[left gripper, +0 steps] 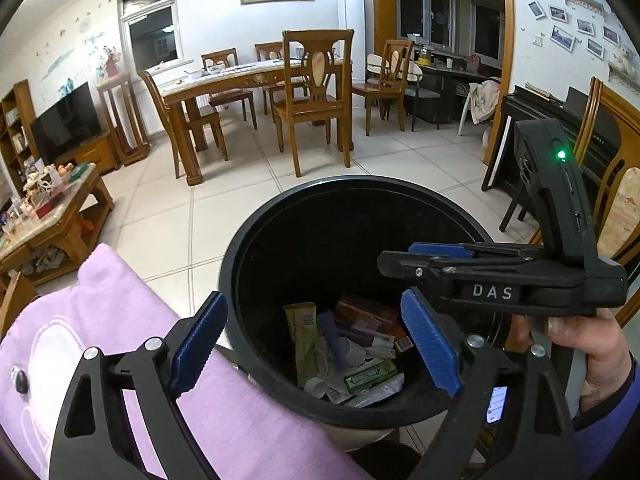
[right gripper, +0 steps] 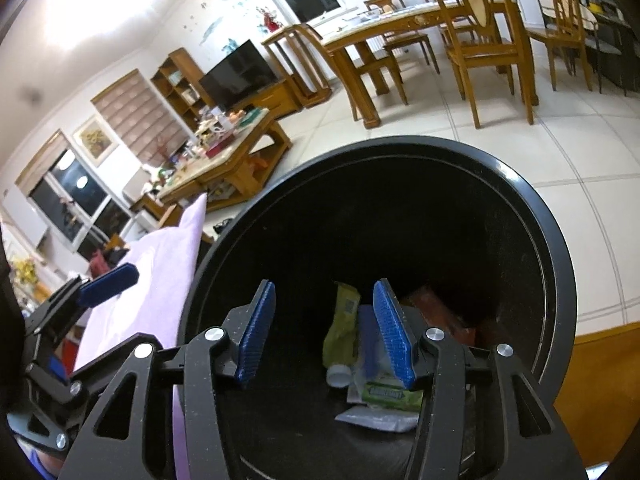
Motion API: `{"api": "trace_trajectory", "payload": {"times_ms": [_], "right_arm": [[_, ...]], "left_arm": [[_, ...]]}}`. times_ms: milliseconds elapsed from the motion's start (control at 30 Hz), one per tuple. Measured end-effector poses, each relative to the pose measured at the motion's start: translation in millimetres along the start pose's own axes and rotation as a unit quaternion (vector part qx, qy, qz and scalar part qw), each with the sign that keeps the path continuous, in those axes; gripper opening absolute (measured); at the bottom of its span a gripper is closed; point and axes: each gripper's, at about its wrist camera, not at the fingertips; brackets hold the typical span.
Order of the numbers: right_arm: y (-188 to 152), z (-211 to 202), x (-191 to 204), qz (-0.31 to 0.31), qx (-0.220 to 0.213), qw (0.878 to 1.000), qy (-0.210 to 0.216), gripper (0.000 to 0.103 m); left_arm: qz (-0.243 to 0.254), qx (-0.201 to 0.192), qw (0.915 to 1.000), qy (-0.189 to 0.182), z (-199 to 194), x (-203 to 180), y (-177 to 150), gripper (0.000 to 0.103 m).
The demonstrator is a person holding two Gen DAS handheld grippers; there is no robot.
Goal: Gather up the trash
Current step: 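Move both open tools back over the table toward the orange and bottle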
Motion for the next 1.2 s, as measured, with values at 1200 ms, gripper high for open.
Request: {"api": "trace_trajectory", "payload": {"times_ms": [1200], "right_arm": [[-31,1,266,-0.192,0.017,0.976,0.102,0.060]], "left_arm": [[-0.216,0.038,0.9660,0.138,-194,131,-200,0.052]]}}
Point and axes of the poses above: each gripper's, at about its wrist camera, not at the fingertips, and z roughly the way its jaws point, x to its left, y to its top, and after that the axes turned 15 degrees about -y, right-handed
